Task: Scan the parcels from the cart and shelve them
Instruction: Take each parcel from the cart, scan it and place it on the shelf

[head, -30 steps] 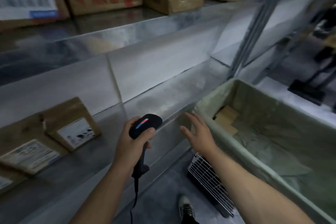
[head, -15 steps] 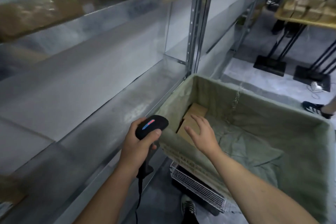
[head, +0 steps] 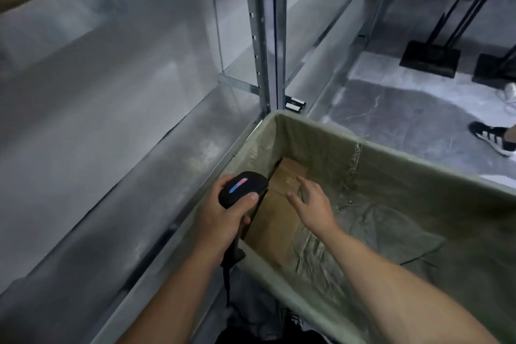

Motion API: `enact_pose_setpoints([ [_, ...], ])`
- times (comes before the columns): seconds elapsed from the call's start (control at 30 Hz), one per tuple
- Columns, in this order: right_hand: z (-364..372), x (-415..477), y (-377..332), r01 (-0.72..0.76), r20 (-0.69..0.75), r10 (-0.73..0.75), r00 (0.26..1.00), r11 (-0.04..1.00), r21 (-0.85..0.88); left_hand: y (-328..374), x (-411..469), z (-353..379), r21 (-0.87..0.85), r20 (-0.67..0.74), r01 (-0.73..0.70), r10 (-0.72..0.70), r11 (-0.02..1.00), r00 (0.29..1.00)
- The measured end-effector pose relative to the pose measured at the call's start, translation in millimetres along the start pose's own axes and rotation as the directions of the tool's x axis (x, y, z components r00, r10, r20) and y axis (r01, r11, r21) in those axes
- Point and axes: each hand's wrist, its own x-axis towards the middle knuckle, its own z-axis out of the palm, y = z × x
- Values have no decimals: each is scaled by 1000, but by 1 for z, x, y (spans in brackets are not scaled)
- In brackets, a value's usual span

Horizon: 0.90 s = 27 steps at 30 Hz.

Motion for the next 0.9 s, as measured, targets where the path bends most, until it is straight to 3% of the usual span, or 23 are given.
enact_pose_setpoints([
  [0.4,51,78,49,-207,10,207,978,977,43,-20,111,43,33,124,75,-78,997,989],
  [0.7,102,144,75,-216,12,216,976,976,-33,-59,169,68,27,124,186,-188,982,974],
  [0.9,115,143,87,-270,-98,265,959,962,-48,-66,184,77,36,141,251,-254,967,957],
])
